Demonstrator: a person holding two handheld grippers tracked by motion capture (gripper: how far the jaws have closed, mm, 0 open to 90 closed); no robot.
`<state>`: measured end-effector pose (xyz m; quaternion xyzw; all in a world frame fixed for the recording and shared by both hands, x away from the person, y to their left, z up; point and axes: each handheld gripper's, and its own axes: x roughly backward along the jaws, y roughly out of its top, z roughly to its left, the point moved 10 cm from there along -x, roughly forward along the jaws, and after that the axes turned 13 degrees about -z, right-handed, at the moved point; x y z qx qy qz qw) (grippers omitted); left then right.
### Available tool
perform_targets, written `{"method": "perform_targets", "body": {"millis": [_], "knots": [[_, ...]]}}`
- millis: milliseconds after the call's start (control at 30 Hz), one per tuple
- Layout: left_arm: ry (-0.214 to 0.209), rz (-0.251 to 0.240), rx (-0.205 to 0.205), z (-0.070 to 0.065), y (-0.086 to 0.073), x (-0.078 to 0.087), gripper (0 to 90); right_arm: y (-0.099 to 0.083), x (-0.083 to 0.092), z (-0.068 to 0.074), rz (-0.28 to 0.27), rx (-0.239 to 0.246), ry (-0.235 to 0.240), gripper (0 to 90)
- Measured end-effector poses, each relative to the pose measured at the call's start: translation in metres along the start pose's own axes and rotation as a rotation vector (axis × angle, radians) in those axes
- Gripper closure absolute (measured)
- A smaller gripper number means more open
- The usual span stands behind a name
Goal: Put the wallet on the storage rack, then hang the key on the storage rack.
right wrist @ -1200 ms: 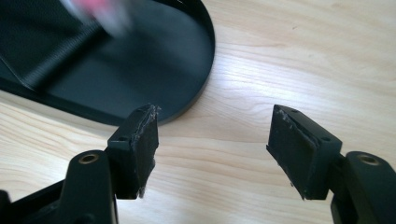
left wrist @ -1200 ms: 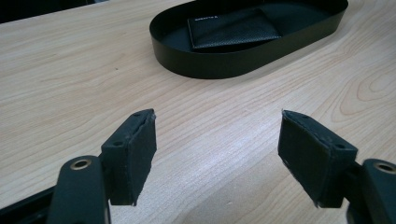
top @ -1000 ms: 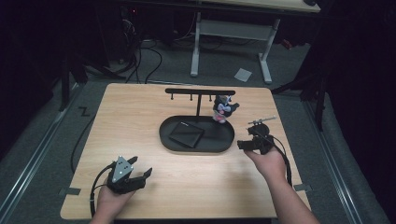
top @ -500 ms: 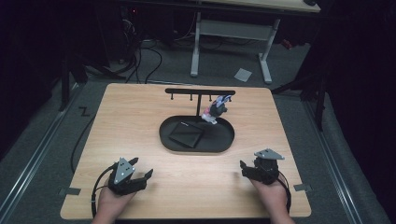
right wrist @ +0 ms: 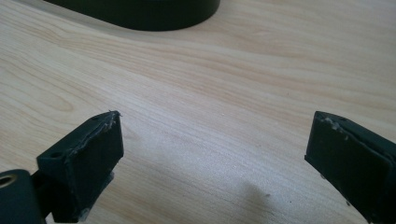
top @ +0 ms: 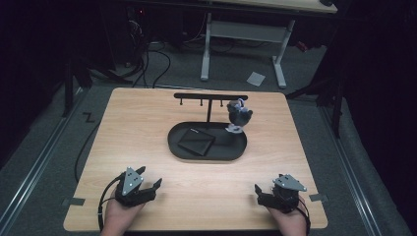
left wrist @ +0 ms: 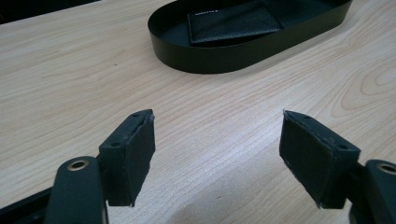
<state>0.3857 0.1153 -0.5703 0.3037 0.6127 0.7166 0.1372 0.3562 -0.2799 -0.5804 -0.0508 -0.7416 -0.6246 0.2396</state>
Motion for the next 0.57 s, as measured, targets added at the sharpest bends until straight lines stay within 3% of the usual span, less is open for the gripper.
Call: {"method": "perform_targets", "body": {"millis": [200, 567], "knots": [[-0.007, 0.007, -0.017, -0.0020, -0.0018, -0.0008, 26.6, 0.0017, -0.0029, -0.0017, -0.011, -0.013, -0.001, 3.5], [-0.016, -0.021, -0.007, 0.0043, 0.0023, 0.0062, 26.5, 0.0030, -0.0042, 0.0021, -0.010, -0.013, -0.002, 3.5]]}}
